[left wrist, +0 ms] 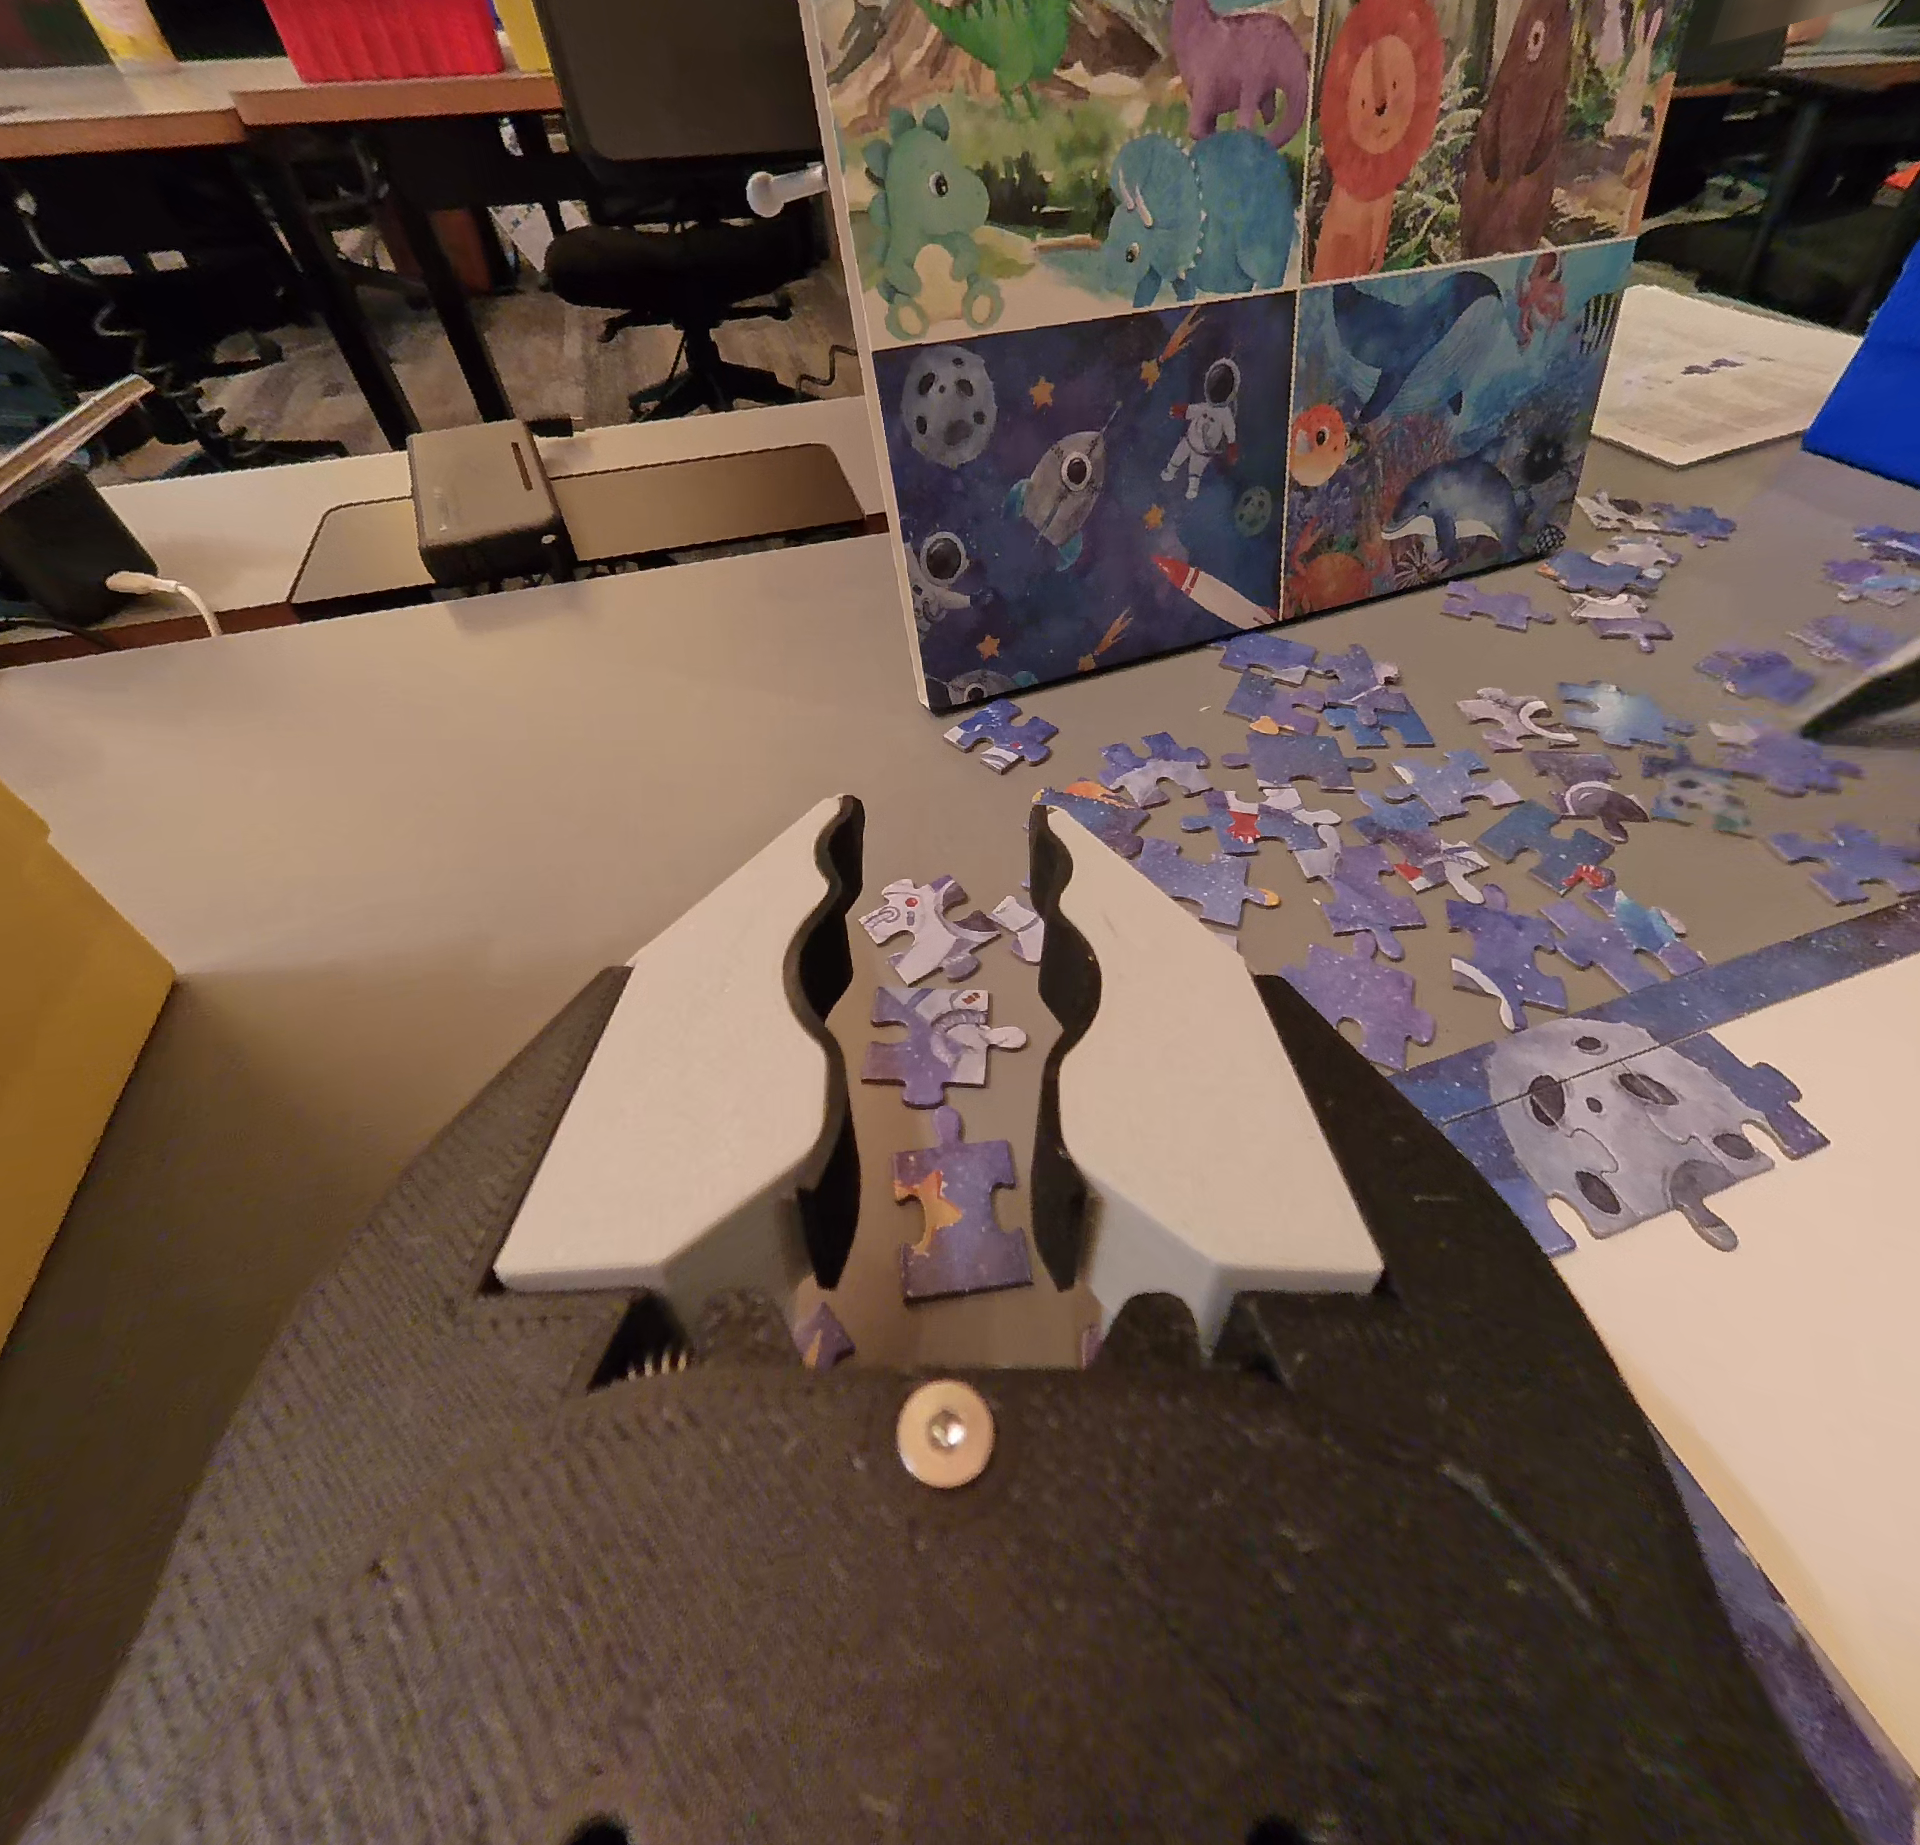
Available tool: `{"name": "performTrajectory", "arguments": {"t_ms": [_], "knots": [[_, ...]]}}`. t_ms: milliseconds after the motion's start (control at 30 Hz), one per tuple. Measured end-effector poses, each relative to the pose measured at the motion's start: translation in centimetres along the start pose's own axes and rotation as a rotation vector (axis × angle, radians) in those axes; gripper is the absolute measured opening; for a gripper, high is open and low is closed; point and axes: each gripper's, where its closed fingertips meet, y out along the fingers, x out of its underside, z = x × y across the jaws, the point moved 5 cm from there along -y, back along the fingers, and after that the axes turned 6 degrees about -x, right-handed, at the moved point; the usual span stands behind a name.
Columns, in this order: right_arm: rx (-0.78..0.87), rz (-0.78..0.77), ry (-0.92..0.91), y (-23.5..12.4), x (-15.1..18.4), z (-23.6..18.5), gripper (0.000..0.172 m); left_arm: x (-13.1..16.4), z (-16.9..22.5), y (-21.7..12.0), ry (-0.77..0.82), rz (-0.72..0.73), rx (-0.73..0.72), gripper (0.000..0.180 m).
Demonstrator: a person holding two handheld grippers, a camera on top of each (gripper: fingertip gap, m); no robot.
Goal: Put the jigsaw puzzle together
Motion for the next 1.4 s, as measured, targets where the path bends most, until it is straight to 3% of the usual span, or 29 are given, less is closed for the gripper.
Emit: {"name": "performTrajectory", "arguments": {"t_ms": [167, 300, 533, 733, 800, 1033, 1167, 1400], "knots": [[-0.074, 0.021, -0.030, -0.6, 0.8, -1.5, 0.041, -0.1, 0.0, 0.0, -0.007, 0.005, 0.005, 0.029], [0.018, 0.086, -0.035, -0.2, 0.0, -0.2, 0.044, -0.1, 0.0, 0.0, -0.003, 0.004, 0.004, 0.029], [0.083, 0.046, -0.085, 0.4, 0.2, 0.6, 0.044, -0.1, 0.1, 0.0, -0.006, 0.004, 0.006, 0.029], [0.104, 0.039, -0.103, 0.3, 0.3, 0.5, 0.027, -0.1, 0.0, 0.0, -0.008, 0.005, 0.005, 0.029], [0.111, 0.038, -0.111, 0.0, 0.3, 0.5, 0.000, -0.1, 0.0, 0.0, -0.008, 0.006, 0.006, 0.029], [0.117, 0.092, -0.108, -0.7, -0.1, 0.5, 0.024, -0.1, 0.1, 0.0, -0.007, 0.006, 0.008, 0.029], [0.091, 0.034, -0.100, 0.0, 0.7, 0.3, 0.035, -0.1, 0.1, 0.0, -0.005, 0.005, 0.008, 0.030], [0.027, -0.005, -0.099, -0.9, 1.4, -0.6, 0.021, -0.1, 0.1, -0.1, -0.007, 0.007, 0.009, 0.030]]}}
